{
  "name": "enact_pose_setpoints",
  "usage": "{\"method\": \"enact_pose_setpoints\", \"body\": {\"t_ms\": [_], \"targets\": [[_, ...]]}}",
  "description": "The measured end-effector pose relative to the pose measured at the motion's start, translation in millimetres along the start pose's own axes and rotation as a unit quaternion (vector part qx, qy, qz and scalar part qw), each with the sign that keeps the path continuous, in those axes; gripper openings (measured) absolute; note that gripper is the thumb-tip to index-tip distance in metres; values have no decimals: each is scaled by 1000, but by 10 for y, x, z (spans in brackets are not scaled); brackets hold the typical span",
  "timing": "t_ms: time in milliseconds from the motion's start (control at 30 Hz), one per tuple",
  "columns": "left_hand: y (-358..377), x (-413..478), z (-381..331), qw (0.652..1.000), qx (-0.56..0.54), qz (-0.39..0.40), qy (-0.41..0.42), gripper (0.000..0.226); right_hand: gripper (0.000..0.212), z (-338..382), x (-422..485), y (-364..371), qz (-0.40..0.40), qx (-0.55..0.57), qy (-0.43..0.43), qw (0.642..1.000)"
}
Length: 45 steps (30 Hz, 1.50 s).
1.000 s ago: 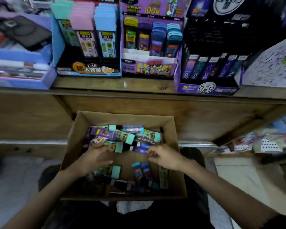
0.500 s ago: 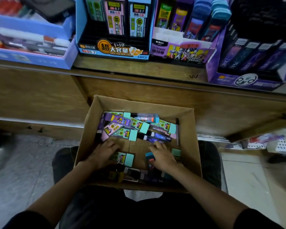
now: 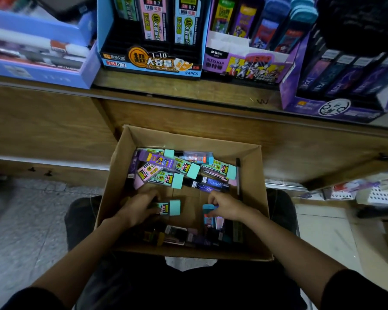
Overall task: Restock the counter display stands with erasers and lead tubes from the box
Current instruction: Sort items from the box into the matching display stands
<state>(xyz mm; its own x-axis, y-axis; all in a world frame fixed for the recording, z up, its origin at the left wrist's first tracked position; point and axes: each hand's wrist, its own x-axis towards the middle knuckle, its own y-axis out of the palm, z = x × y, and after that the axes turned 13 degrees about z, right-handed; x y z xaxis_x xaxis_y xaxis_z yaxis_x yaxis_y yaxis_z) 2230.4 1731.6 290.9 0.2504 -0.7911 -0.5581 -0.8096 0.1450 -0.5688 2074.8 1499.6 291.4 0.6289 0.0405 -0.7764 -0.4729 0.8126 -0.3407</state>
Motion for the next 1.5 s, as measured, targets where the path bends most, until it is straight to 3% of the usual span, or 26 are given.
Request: {"method": "enact_pose_setpoints", "body": {"t_ms": [167,400,567,767,833,933,1267,1500], "targets": [[-5,-6,-40,997,-50,-49,21,16,18,-47,-8,-36,59,43,8,997],[-40,8,-197,966,-249,-61,31,13,16,-66,-87,-149,48,87,-38,994],[-56,17,-437,942,-332,-36,28,16,13,13,-211,-321,-35,129,-84,987],[-86,75,-871,893,-440,-90,31,10,11,318,-497,-637,-100,230,-170,953],[-129,37,-997,876,-478,-61,33,25,11,426,-592,-678,-113,261,-188,940],[-167,24,-1135,872,-487,-23,47,45,7,557,-713,-727,-140,272,-217,927],[-248,-79,-1460,854,-508,-26,108,50,21,769,-1047,-715,-267,194,-238,914],[-313,-70,-1788,875,-462,-7,143,53,29,778,-1352,-720,-375,231,-261,859]]}}
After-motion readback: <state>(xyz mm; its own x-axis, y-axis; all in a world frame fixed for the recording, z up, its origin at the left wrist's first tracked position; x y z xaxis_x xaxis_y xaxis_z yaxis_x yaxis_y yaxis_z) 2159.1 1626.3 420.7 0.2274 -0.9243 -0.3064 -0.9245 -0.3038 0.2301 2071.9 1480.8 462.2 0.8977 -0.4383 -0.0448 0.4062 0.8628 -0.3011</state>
